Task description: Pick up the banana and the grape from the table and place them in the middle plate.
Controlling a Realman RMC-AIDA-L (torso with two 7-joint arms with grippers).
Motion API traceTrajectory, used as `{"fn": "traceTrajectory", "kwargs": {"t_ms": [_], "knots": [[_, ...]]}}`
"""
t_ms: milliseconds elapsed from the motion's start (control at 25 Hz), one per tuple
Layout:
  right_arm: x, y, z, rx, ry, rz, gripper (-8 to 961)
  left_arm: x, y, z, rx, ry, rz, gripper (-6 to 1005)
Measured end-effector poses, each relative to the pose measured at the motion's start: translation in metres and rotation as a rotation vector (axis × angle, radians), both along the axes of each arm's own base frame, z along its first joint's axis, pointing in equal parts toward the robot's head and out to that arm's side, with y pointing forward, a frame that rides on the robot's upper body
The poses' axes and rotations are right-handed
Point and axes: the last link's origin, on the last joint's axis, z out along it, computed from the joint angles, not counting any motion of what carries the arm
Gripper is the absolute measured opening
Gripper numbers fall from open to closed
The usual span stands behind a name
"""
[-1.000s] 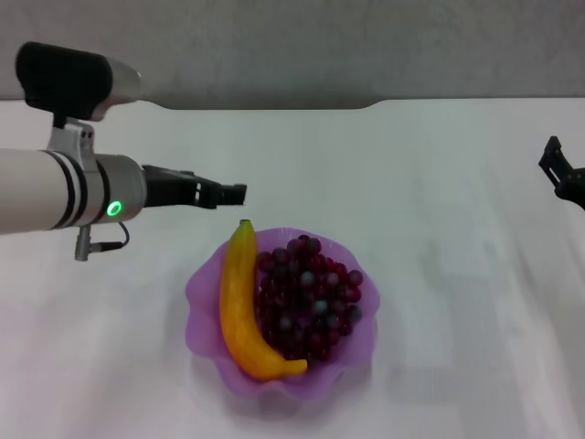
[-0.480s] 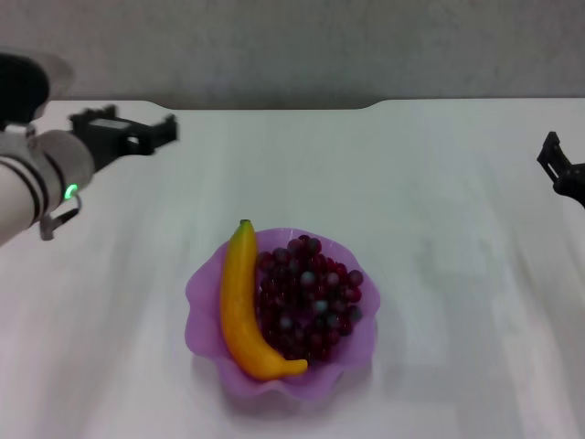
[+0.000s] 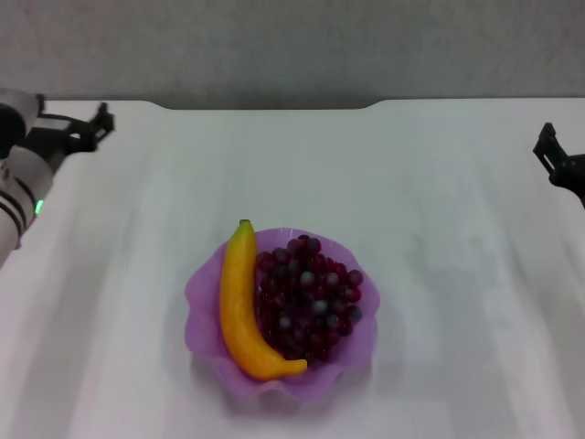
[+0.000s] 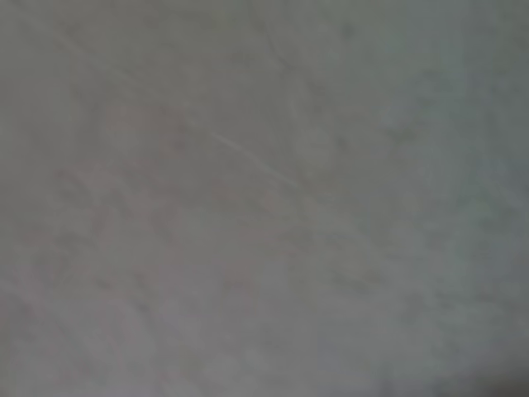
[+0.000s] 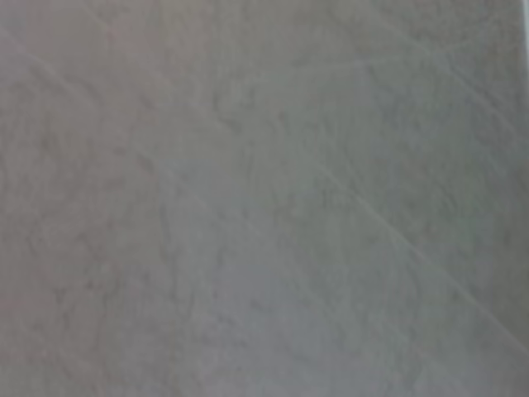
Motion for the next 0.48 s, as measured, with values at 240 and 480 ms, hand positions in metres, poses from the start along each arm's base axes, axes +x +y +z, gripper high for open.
{"fn": "traceTrajectory", "kwargs": {"t_ms": [240,480], "knots": [[-0.004,0.003,-0.001,-0.003,-0.004,0.012,878,-0.013,-0.005,-0.003,0.097,0.036,-0.040,897],[-0.008,0.006,0.000,-0.002,-0.006,0.022,878,-0.025,-0.006,-0.004,0.122,-0.064,-0.046,897]]}}
